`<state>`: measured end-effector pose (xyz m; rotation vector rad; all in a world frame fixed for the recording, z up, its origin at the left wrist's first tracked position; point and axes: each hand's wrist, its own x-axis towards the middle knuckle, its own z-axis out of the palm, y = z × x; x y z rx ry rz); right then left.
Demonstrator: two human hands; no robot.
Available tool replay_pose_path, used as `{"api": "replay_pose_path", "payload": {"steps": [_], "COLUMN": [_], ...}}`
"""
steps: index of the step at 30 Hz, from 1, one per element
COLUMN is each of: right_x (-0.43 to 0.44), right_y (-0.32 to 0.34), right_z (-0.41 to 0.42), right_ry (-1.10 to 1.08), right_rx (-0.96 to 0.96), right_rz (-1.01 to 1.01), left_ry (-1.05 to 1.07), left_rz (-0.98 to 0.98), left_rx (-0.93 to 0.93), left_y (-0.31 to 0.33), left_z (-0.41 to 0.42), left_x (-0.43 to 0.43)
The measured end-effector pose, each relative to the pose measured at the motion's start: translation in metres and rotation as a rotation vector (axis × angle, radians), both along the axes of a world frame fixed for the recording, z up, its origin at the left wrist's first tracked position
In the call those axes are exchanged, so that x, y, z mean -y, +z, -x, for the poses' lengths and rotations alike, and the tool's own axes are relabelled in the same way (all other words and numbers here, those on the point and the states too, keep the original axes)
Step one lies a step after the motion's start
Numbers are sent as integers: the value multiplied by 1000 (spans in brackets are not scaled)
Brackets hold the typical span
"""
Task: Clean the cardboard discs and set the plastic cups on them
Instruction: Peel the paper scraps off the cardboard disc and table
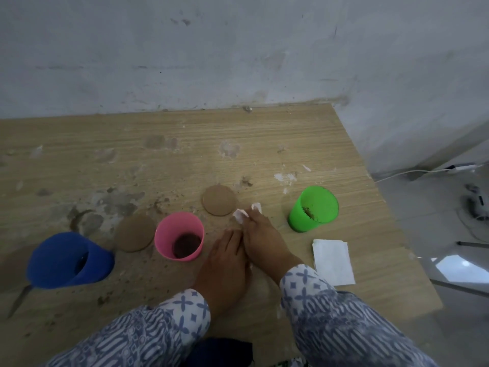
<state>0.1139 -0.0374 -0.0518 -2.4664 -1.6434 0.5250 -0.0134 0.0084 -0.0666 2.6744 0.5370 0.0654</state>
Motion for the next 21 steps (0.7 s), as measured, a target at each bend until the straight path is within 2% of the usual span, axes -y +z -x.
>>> {"api": "replay_pose_path", "payload": {"steps": [2, 7, 9, 11, 14, 17, 21], "right_x": [18, 7, -6, -4, 24, 36, 6], "right_y": [-4, 10, 20, 20, 7, 4, 14], "right_z": [-1, -3, -2, -3, 2, 3, -1], "right_ry": [26, -159, -253, -220, -95, -125, -250], "right_rx": [8, 37, -44, -72, -57, -49, -7], "right_rz": [26, -91, -65, -39, -108, -128, -86], "left_ry": [10, 24, 20, 17, 11, 22, 39], "left_rz": [-36, -56, -46, -71, -117, -146, -95], "left_rx": [1, -84, -88, -82, -56, -53, -56], "left_y": [3, -4, -7, -7, -5, -6, -11], "left_z": [1, 4, 4, 5, 6, 7, 7], "left_x": [2, 1, 1, 2, 3, 5, 5]}}
